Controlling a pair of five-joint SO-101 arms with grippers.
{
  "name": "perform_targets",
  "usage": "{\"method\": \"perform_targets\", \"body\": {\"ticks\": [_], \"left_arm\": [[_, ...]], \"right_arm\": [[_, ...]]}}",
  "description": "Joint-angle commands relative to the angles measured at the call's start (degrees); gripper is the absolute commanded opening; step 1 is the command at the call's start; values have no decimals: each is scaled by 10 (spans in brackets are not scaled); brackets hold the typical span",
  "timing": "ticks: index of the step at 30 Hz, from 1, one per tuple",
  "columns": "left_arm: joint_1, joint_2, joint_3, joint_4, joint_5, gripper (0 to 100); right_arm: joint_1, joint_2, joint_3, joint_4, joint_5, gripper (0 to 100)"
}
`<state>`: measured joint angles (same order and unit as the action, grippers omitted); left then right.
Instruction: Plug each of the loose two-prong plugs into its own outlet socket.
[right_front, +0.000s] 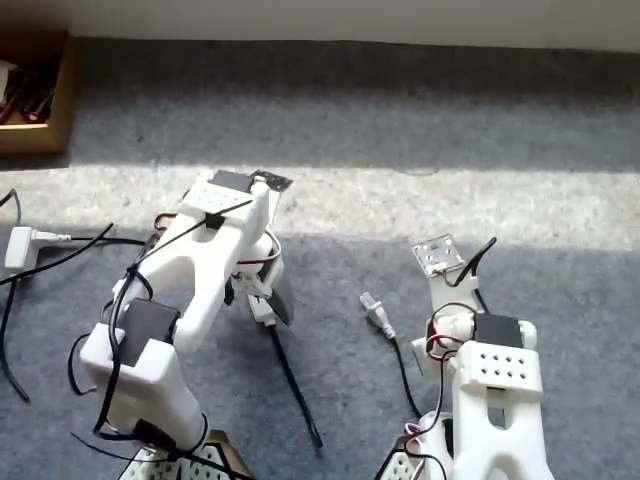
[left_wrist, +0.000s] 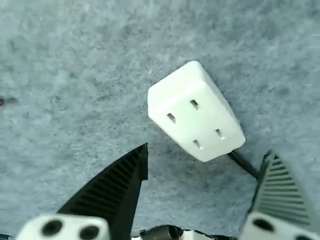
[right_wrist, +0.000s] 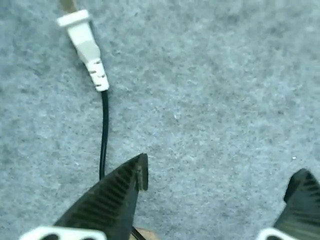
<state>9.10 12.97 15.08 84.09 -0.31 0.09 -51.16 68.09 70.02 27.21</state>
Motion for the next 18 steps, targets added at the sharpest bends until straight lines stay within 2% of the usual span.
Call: {"method": "perform_targets", "body": {"ticks": [1,4,10,15,18], "left_arm": [[4,-2,-6,-4,27,319],[4,-2,-7,-30,55,301],[33,-1,-1,-36,55,244],[58,-1,0,-36,7,162],[63,-1,10,-36,4,152]], "right_arm": [[2,-9,-1,-6,7,410],[2,-9,-1,-5,7,410],[2,-9,-1,-5,7,410],[3,-9,9,-7,7,410],[3,-9,10,-7,7,410]]}}
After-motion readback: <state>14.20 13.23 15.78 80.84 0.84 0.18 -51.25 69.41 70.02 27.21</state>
